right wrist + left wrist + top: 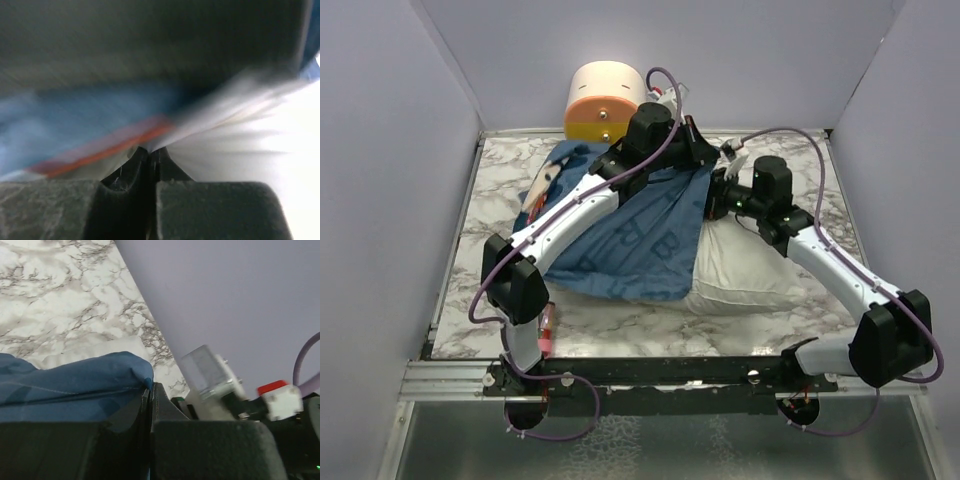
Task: Put the pillow into the pillowcase
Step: Stuff the pillow into the pillowcase.
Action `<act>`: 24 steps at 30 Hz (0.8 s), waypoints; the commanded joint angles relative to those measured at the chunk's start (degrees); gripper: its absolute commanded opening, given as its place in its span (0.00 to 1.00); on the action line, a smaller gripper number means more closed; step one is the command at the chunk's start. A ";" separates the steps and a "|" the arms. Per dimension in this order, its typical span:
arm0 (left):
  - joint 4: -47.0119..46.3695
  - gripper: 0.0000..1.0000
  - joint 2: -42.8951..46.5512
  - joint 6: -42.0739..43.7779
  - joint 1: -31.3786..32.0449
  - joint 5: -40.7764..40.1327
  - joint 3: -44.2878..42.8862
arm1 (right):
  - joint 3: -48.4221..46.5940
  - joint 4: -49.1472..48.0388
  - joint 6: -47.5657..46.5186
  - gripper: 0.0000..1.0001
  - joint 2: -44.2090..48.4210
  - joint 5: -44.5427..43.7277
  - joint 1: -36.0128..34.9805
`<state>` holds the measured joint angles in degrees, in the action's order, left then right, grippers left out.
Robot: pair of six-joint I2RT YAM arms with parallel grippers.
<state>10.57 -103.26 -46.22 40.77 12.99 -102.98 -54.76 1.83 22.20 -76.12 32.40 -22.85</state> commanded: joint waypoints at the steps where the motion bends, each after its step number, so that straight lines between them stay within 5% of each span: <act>1: -17.75 0.00 2.84 -5.99 4.50 10.30 -5.88 | -9.38 -9.53 4.93 0.01 2.22 -1.80 -1.85; 6: -20.27 0.00 18.81 -4.53 2.96 5.78 14.57 | -1.96 -11.55 1.54 0.01 9.03 -4.85 -1.83; 10: -19.93 0.00 33.68 -9.15 -1.35 2.69 41.97 | 10.16 -9.51 -1.76 0.04 12.46 1.27 -1.76; 16: -12.81 0.00 48.19 -10.29 -5.34 1.53 64.11 | 16.43 -3.83 -5.68 0.44 24.23 10.58 -1.85; 19: -10.17 0.00 51.87 -8.68 -5.33 0.02 64.90 | 7.20 4.39 -11.92 0.67 27.18 8.50 -1.85; 24: -10.30 0.00 51.95 -3.71 -5.33 1.35 60.99 | -12.73 20.66 -22.00 0.98 17.89 -4.24 -1.85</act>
<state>-1.06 -52.03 -54.06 35.24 12.58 -38.28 -53.84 9.06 11.00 -51.88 38.68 -24.75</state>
